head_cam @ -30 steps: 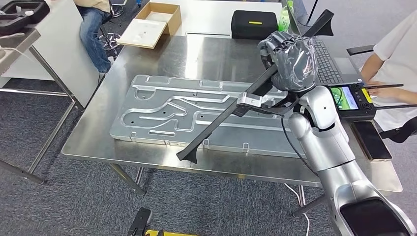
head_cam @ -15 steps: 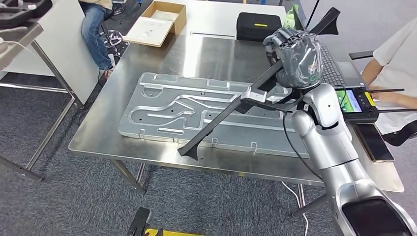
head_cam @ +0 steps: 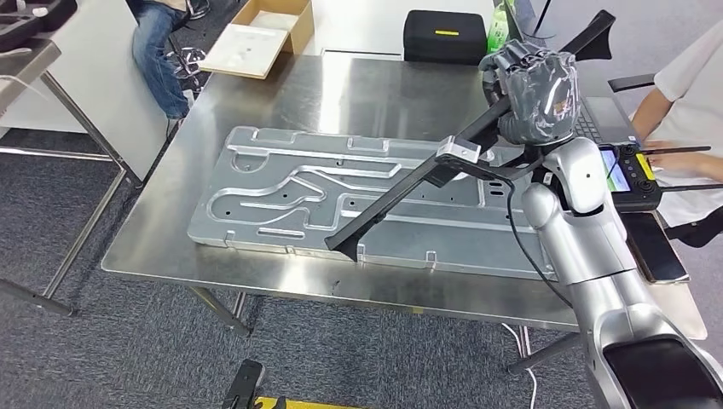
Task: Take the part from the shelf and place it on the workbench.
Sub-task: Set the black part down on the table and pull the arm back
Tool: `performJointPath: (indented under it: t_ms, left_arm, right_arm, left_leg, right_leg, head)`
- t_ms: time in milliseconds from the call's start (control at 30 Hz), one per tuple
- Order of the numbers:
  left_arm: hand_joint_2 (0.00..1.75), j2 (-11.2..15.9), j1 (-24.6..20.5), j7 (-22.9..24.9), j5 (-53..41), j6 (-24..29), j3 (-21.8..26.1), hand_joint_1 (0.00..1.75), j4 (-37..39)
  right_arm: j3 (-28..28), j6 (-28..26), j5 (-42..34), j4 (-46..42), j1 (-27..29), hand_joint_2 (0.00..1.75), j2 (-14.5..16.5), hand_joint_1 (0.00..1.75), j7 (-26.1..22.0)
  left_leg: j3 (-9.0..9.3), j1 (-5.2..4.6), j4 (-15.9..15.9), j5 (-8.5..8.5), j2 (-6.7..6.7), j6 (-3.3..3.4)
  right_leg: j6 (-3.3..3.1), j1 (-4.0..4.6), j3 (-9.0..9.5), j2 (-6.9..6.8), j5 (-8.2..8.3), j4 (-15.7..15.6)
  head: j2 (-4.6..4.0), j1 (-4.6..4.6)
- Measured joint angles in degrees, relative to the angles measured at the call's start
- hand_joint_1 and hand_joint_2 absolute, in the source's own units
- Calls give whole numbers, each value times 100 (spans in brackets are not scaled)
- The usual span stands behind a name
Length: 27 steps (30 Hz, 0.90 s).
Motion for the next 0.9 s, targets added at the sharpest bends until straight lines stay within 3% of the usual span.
performJointPath:
  t_ms: [33, 133, 167, 200, 267, 333, 433, 500, 533, 600, 667, 700, 800, 833, 900]
  left_arm:
    - [175, 1, -2, -11, -19, -2, 0, 0, 0]
    - [175, 2, 3, -39, -59, -4, -1, 0, 0]
    - [175, 2, 8, -41, -64, -4, -1, 0, 0]
    - [175, 2, 11, -42, -69, -4, -1, 0, 0]
    - [175, 3, 10, -49, -57, -9, -1, 0, 0]
    - [175, 5, 1, -43, -25, -4, 2, 0, 0]
    - [175, 4, -6, -6, -11, 28, 6, 0, 0]
    - [175, -3, -13, -4, -11, 33, 9, 0, 0]
    - [175, -7, -20, -5, -11, 31, 10, 0, 0]
    - [175, -8, -26, -6, -9, 26, 15, 0, 0]
    - [175, -8, -20, -7, -9, 24, 22, 0, 0]
    - [175, -8, -17, -9, -11, 24, 27, 0, 0]
    - [175, -9, -18, -17, -16, 18, 37, 0, 0]
    - [175, -8, -21, -20, -16, 16, 40, 0, 0]
    - [175, -7, -22, -25, -16, 15, 48, 0, 0]
  right_arm:
    - [-5, -2, 0, 9, -3, 175, -4, 175, -1]
    - [-15, -6, 0, 58, -17, 175, -9, 175, -3]
    - [-16, -6, 0, 71, -14, 175, -9, 175, -7]
    - [-16, -7, 0, 74, -7, 175, -9, 175, -11]
    - [-16, -9, -1, 75, -5, 175, -9, 175, -19]
    - [-16, -18, -1, 83, -18, 175, -9, 175, -19]
    - [-17, -12, -2, 102, -11, 175, -8, 175, -26]
    - [-17, 158, -47, 113, -33, 175, -18, 175, -36]
    - [-18, 311, -97, 130, -68, 175, -31, 175, -41]
    - [-17, 659, -222, 201, -148, 175, -67, 175, -46]
    - [-9, 973, -355, 314, -209, 175, -92, 175, -59]
    - [-1, 1116, -428, 379, -251, 175, -102, 175, -65]
    - [33, 1356, -579, 556, -458, 175, -140, 175, -70]
    - [45, 1385, -599, 605, -525, 175, -155, 175, -70]
    - [61, 1410, -621, 681, -600, 175, -172, 175, -69]
  left_leg:
    - [2, -1, 25, -31, 1, -24]
    - [-725, 11, 1354, -528, 8, -132]
    - [-956, 16, 1696, -571, 10, -137]
    - [-925, 15, 1536, -388, 10, -116]
    - [-642, 0, 805, 90, 11, -37]
    - [-389, -30, 235, 319, 12, 23]
    - [-313, -37, 49, 302, 9, 58]
    - [-269, -11, -28, 324, 4, 107]
    - [-245, 3, -62, 332, 3, 137]
    - [-230, 2, -68, 318, 2, 174]
    - [-218, 4, -50, 284, -1, 181]
    - [-207, 7, -30, 258, -4, 174]
    - [-174, 5, 69, 138, -13, 119]
    - [-180, -2, 97, 106, -15, 93]
    - [-193, -17, 115, 77, -17, 47]
  right_leg:
    - [-23, -18, 18, -2, -8, -13]
    - [-146, -56, 121, -9, -106, -46]
    - [-167, -47, 159, -7, -153, -43]
    - [-165, -39, 200, -4, -186, -39]
    - [-145, -25, 307, -2, -247, -34]
    - [-107, -5, 358, 0, -280, -22]
    - [-34, 6, 343, 0, -293, -34]
    - [19, -3, 293, -6, -396, 93]
    - [43, -10, 189, -7, -515, 309]
    - [85, -34, -193, -9, -811, 1020]
    - [120, -59, -514, -11, -875, 1498]
    - [131, -73, -536, -12, -745, 1448]
    - [137, -95, -141, -14, -145, 475]
    - [120, -84, -28, -14, -80, 233]
    - [72, -46, 38, -10, -132, 101]
  head:
    - [0, -1]
    - [0, -3]
    - [0, -4]
    - [0, -4]
    - [0, -2]
    - [0, -1]
    - [0, -3]
    - [0, 3]
    - [0, 7]
    - [0, 13]
    - [0, 13]
    - [0, 13]
    - [0, 13]
    - [0, 13]
    - [0, 13]
